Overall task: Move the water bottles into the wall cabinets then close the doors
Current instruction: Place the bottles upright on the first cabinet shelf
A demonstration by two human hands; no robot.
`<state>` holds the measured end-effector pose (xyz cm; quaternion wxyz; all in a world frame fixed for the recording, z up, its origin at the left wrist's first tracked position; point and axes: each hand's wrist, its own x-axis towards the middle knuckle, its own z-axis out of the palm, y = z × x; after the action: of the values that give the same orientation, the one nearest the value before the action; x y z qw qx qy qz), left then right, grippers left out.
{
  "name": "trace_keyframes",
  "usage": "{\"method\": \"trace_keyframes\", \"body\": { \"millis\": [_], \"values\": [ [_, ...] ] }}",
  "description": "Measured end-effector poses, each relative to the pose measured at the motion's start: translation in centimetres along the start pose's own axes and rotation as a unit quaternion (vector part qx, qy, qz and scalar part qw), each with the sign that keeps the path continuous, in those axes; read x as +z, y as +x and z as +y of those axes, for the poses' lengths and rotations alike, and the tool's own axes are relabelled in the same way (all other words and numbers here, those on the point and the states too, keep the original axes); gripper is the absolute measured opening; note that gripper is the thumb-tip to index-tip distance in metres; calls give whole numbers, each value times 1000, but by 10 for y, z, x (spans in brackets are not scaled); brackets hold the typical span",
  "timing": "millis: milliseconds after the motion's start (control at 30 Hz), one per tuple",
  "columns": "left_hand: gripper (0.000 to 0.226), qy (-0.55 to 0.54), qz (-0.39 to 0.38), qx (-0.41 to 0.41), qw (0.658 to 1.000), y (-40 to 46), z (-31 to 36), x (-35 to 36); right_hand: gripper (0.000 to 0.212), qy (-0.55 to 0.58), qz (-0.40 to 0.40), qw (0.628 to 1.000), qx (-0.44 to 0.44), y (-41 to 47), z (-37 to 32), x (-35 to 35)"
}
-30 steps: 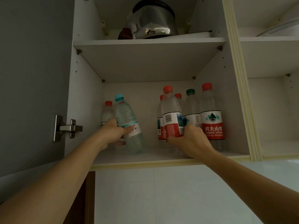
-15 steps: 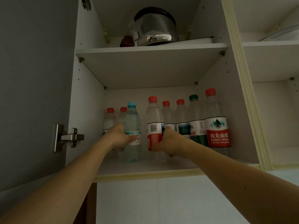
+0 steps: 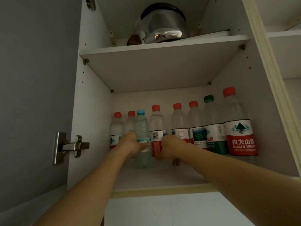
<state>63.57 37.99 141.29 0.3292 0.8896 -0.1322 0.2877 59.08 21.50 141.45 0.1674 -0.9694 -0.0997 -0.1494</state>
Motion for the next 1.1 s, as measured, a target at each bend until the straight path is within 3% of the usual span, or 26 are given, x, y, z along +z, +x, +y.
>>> {"method": "trace_keyframes", "body": {
  "millis": [100, 167, 200, 267, 333, 400, 700, 933, 1100],
  "values": [
    [37, 33, -24, -4, 999, 10, -4, -2, 52, -74, 29, 997, -8, 3, -4, -6],
    [46, 59, -36, 20, 997, 15, -6, -7, 46, -145, 114, 982, -34, 7, -5, -9],
    [59, 75, -31, 45, 996, 18, -9, -10, 53, -175, 164, 969, -51, 7, -4, -10],
    [97, 82, -6, 88, 993, 21, -16, -15, 94, -253, 237, 934, -89, 13, 4, -10],
    [134, 90, -5, 94, 991, 22, -21, -18, 132, -360, 246, 893, -113, 19, 12, -8],
    [151, 167, -29, 97, 981, 23, -25, -18, 144, -423, 226, 871, -108, 23, 16, -7],
    [149, 410, 47, 163, 896, 43, -25, -12, 144, -488, 201, 842, -111, 41, 19, -16],
    [139, 464, 73, 180, 864, 50, -22, 2, 139, -521, 218, 819, -97, 55, 31, -6],
    [132, 548, 83, 152, 818, 52, -19, 20, 134, -552, 217, 798, -105, 67, 36, -5]
  ]
}}
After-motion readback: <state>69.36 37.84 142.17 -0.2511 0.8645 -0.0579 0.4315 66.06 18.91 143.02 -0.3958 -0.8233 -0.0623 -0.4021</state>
